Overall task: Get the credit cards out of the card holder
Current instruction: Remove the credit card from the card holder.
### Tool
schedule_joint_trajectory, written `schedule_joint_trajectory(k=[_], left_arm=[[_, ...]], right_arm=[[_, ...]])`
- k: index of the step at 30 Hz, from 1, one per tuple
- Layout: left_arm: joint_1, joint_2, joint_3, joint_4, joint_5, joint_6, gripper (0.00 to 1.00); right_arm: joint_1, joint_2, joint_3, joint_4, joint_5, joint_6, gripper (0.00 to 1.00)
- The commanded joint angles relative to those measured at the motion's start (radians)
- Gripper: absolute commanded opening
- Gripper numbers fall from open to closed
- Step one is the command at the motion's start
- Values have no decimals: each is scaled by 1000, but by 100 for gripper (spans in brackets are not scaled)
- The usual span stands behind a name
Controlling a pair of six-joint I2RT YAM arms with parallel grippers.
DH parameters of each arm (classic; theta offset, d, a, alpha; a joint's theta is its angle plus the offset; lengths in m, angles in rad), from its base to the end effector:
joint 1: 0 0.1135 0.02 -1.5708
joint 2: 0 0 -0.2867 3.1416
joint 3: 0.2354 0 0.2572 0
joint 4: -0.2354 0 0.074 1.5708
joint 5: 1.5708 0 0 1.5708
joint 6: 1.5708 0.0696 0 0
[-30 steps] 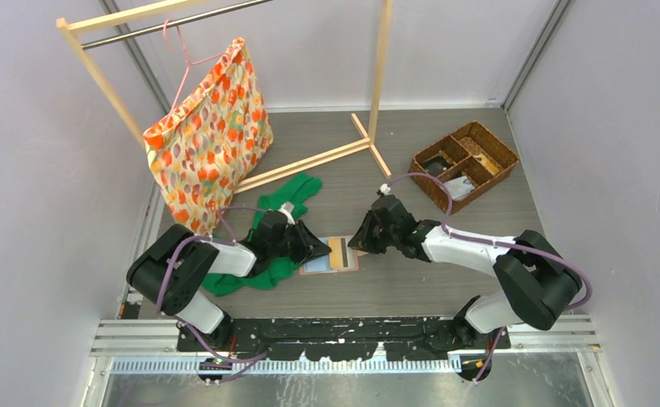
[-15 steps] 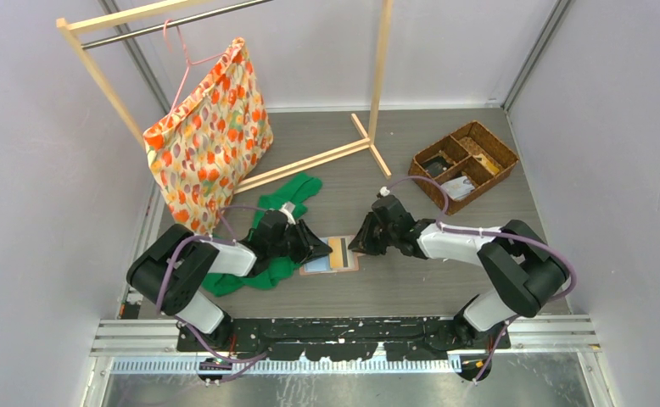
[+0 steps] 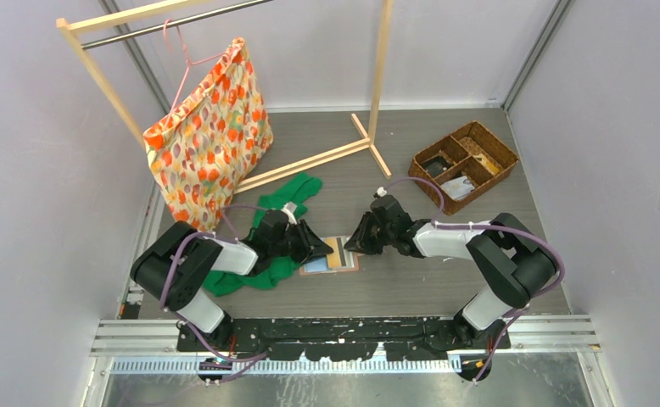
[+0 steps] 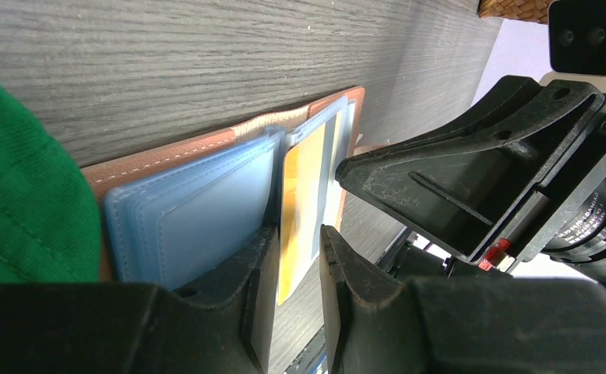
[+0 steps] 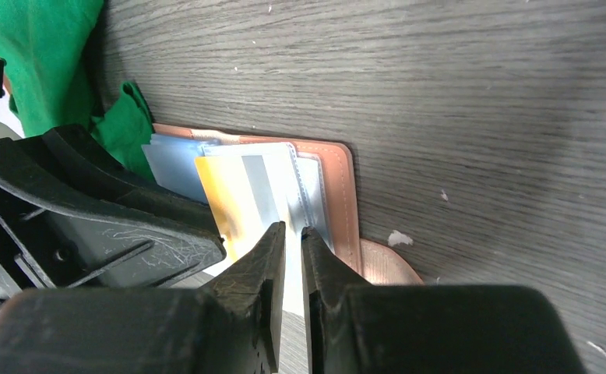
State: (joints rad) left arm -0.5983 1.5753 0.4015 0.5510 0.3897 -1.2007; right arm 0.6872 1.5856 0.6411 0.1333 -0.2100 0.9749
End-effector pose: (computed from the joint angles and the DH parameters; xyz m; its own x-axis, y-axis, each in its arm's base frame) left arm 0.2212 -0.1828 0.1120 -0.8978 -0.4317 -0.0872 -0.1687 0.5199 -0.8374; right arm 0.2361 0.2125 0.1297 -0.9199 0.2922 -0.2614 0.0534 0.7539 0.6548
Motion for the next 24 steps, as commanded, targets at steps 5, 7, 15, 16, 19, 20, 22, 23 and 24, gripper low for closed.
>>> schedule_joint_trajectory(k=[5,7,15,16,19,20,22,23,24], left_arm=[[0,18,13,35,0,14,22],[1,17,11,29,-4,12,14],[18,-15,-19,11,-11,17,1],[24,-30,-29,7,-12,21,1],[44,-81,-51,-33,-14,39,1],[49,-106,-56,-61,-16,46,1],[54,-143,-59,-98,-23,60,0],[58,-160,-59,-121,-29,68,1],[61,-177,-59,-142,-32,76,1]], right_arm=[[3,29,-10,35,-11,7,19],[2,30,-9,34,-9,8,19],[3,40,-16,25,4,9,19],[3,40,-18,23,7,10,19],[2,44,-24,23,11,14,19],[3,47,-24,23,12,13,18],[3,53,-24,26,12,16,18],[2,57,-24,28,13,16,18],[3,60,-23,28,14,18,18]])
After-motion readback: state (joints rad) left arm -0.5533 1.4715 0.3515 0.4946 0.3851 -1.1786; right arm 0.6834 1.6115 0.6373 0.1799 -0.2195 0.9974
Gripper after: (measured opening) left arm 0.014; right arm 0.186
